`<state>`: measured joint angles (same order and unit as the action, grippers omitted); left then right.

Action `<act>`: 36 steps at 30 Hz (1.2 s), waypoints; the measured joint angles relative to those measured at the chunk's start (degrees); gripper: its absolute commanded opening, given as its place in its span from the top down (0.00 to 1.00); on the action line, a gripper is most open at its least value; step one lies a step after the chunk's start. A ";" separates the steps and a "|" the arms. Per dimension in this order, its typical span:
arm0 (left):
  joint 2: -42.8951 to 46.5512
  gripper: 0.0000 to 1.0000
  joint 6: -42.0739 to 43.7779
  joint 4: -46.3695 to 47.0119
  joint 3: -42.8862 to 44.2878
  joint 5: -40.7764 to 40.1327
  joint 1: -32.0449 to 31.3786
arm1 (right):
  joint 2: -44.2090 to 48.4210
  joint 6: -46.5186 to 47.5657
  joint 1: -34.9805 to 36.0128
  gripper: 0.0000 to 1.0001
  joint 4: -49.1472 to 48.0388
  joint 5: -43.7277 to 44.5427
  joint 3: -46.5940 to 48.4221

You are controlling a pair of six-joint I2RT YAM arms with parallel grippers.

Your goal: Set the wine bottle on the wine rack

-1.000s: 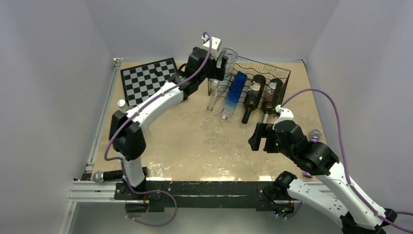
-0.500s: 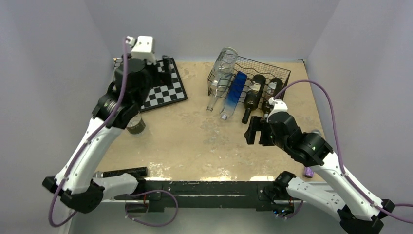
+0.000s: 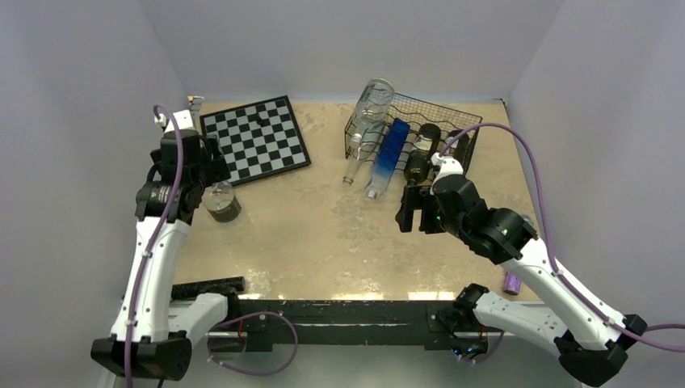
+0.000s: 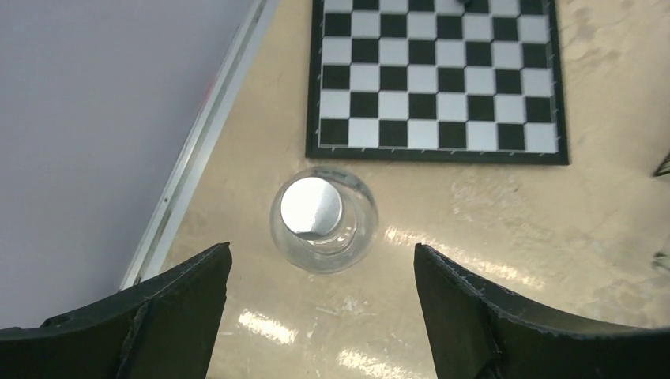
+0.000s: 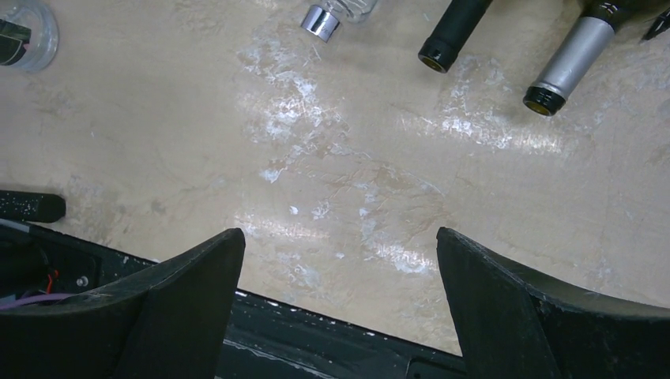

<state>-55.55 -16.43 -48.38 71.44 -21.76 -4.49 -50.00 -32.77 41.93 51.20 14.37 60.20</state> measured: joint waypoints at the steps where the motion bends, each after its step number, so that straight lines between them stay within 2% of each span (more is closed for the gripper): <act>1: -1.18 0.14 -0.59 -0.13 -0.87 0.37 1.07 | 0.00 0.00 0.00 0.05 -0.07 -0.22 0.00; 5: -4.42 0.19 -2.16 0.42 -5.14 1.42 3.61 | 0.33 -0.04 0.00 0.05 -0.24 -0.37 0.00; 7: -5.88 0.25 -2.86 0.50 -6.14 1.70 4.02 | 0.81 -0.07 0.00 0.05 -0.24 -0.35 -0.02; 11: -9.25 0.43 -3.74 1.77 -6.23 2.36 4.11 | 2.16 -0.11 0.00 0.04 -0.24 -0.17 -0.09; 13: -10.23 0.46 -3.56 2.47 -6.29 3.02 4.11 | 2.86 -0.13 0.00 0.04 -0.26 0.15 -0.24; 16: -10.34 0.47 -3.23 2.97 -6.32 3.76 4.15 | 3.39 -0.15 0.00 0.04 -0.20 0.79 -0.50; 22: -11.13 0.33 -1.40 2.93 -5.90 3.96 4.22 | 3.48 -0.17 -0.02 0.04 -0.22 1.22 -0.61; 26: -11.56 0.34 -0.94 3.08 -5.90 4.00 5.07 | 3.37 -0.15 -0.02 0.04 -0.22 1.20 -0.61; 27: -11.65 0.38 -0.94 3.19 -5.90 3.98 5.25 | 3.23 -0.15 -0.02 0.04 -0.22 1.20 -0.61; 31: -11.89 0.75 -0.94 4.20 -5.90 3.76 6.45 | 2.91 -0.13 -0.02 0.04 -0.20 1.20 -0.61; 33: -11.96 0.99 -1.40 5.03 -5.88 4.68 6.88 | 2.86 -0.13 -0.02 0.04 -0.20 1.18 -0.61; 36: -12.37 1.00 -1.38 5.31 -5.64 5.14 7.10 | 2.84 -0.15 -0.07 0.04 -0.20 1.18 -0.61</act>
<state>-67.92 -17.80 -43.07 65.80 -16.62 2.61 -47.16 -32.93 41.87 51.00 15.55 59.59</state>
